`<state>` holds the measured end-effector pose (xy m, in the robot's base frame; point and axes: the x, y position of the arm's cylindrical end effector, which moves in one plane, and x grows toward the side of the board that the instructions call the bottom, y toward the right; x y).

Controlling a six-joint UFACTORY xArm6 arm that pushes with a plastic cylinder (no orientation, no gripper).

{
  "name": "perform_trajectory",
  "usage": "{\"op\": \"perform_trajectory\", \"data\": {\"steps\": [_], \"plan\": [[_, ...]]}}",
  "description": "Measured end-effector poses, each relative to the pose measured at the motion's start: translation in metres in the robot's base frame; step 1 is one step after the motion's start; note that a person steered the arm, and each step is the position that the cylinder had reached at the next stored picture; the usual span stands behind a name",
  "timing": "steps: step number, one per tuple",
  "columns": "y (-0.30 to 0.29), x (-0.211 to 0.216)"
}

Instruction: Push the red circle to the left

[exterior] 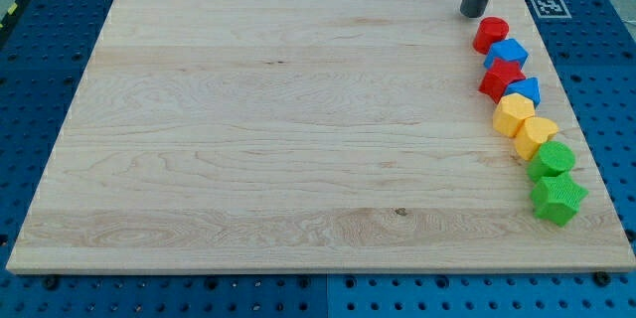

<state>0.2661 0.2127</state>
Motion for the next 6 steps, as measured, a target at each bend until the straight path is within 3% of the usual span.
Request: {"op": "perform_trajectory", "data": {"steps": [4,6], "plan": [[0.0,0.0],[0.079,0.016]]}}
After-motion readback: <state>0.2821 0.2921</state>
